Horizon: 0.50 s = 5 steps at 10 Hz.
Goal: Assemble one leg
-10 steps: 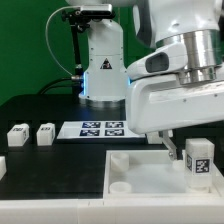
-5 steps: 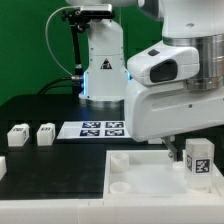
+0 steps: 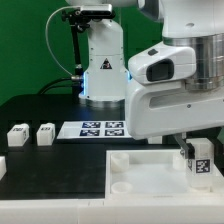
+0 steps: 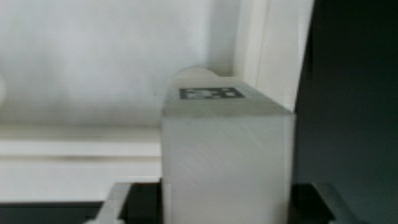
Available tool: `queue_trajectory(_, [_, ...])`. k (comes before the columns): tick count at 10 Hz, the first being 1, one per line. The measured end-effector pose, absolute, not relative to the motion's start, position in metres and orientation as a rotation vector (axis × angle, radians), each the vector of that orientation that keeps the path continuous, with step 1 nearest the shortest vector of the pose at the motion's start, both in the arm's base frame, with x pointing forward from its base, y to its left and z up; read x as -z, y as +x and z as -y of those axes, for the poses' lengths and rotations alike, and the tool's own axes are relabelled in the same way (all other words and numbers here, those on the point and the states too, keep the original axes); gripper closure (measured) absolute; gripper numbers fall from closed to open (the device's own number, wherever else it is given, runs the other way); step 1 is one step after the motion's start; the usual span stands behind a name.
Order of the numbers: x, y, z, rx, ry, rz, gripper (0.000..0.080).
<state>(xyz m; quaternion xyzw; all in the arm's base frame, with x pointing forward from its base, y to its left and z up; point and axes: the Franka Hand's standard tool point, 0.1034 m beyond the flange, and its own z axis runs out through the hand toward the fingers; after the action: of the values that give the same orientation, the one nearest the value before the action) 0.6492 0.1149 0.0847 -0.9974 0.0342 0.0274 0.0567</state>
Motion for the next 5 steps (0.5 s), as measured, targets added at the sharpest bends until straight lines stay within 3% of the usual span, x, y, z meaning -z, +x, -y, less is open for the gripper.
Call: queue_trajectory(5, [-0.082, 0.649, -0.102, -0.108, -2.639, -1.429, 0.0505])
